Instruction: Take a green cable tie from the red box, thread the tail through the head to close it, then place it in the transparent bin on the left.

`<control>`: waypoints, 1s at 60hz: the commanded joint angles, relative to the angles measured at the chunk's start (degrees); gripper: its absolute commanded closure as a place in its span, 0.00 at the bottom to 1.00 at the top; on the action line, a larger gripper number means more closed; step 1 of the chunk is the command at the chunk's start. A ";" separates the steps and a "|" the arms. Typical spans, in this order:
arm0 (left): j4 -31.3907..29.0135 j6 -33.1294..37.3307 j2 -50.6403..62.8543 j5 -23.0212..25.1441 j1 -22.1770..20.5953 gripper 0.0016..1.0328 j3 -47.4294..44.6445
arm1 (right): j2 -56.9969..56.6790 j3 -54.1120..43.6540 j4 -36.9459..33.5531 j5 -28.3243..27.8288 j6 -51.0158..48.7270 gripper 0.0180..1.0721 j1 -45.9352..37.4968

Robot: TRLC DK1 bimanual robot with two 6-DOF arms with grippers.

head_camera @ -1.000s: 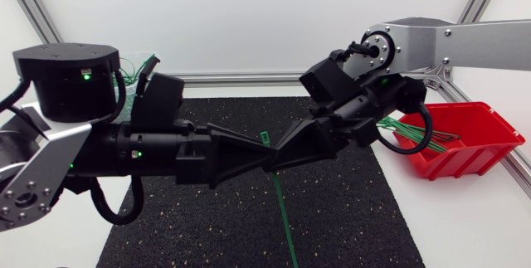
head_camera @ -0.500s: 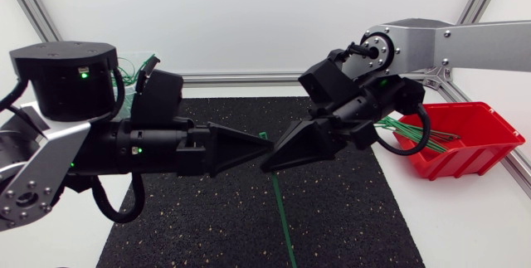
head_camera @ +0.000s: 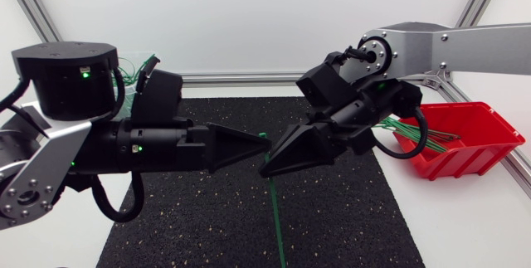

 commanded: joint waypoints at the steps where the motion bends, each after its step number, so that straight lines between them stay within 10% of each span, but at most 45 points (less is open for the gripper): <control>1: -0.30 -1.53 0.17 0.50 1.10 0.96 2.45 | -1.39 -2.15 -0.33 0.18 -0.70 0.60 0.72; 17: -2.50 -1.44 -0.27 3.57 3.30 0.96 3.68 | -2.44 -4.17 1.43 0.88 -0.62 0.51 -0.33; 29: -3.03 -1.35 -0.35 3.93 3.12 0.96 3.94 | -2.36 -4.52 5.65 0.88 2.64 0.58 -0.42; 42: -3.21 -1.26 -0.35 4.36 3.30 0.96 3.94 | -3.41 -6.02 12.24 0.88 7.56 0.95 -0.42; 60: -3.21 -0.91 0.08 4.80 3.21 0.96 4.20 | -7.80 -10.85 26.13 5.45 19.77 0.94 1.78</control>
